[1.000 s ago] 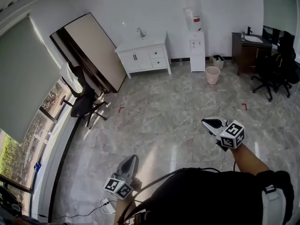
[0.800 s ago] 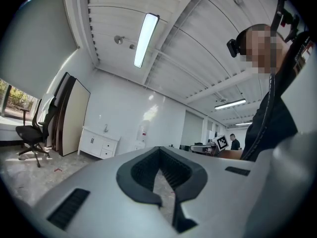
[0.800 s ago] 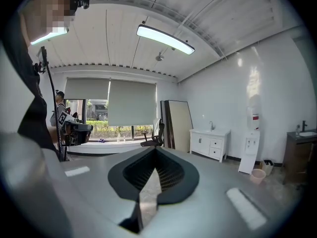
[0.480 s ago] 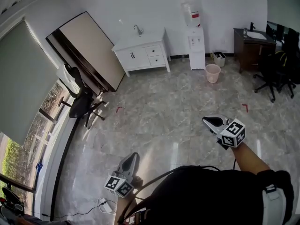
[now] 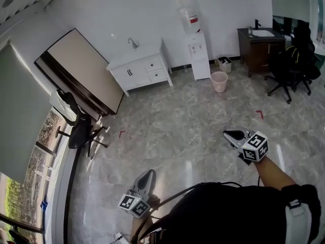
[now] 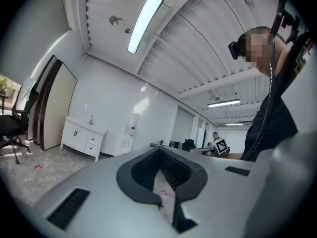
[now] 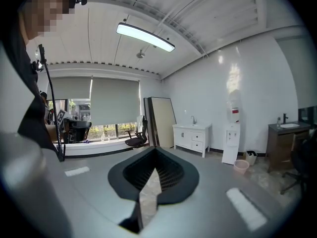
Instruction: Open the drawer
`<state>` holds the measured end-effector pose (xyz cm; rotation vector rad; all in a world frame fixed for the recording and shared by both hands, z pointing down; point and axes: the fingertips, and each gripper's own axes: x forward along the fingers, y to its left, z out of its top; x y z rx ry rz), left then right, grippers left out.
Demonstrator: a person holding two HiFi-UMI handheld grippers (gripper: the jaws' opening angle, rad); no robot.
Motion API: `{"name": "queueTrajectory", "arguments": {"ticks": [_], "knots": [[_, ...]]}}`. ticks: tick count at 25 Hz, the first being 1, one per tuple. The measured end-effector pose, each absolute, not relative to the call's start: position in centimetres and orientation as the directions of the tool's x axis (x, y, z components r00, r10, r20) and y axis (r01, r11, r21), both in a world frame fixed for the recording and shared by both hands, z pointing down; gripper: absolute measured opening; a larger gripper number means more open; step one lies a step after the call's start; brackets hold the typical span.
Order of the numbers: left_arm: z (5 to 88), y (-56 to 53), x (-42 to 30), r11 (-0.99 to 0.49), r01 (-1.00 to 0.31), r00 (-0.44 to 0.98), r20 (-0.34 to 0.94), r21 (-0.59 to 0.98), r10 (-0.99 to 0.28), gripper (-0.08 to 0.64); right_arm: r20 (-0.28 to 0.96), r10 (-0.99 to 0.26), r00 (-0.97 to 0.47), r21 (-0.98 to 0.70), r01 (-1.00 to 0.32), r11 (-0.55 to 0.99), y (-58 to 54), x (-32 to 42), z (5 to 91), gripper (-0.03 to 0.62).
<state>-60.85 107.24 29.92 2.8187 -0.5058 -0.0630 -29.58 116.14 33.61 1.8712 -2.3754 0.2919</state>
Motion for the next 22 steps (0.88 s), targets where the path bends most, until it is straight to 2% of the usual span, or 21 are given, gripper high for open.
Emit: {"name": "queueTrajectory", "arguments": {"ticks": [4, 14, 22], "knots": [[30.6, 102.5, -61.0, -0.922, -0.268, 0.958, -0.026, 0.280, -0.287, 0.000, 0.202, -0.960, -0.192, -0.059, -0.981, 0.184, 112.9, -30.4, 33.0, -0.002], [28.3, 89.6, -66.0, -0.941, -0.194, 0.974, -0.060, 0.278, -0.219, 0.000, 0.201, -0.971, -0.127, -0.021, -0.992, 0.126, 102.6, -36.7, 29.9, -0.002], [29.7, 81.3, -71.4, -0.935, -0.199, 0.972, -0.063, 0.293, -0.227, 0.000, 0.233, -0.965, -0.123, -0.003, -0.992, 0.126, 95.0, -41.7, 30.5, -0.002]]}}
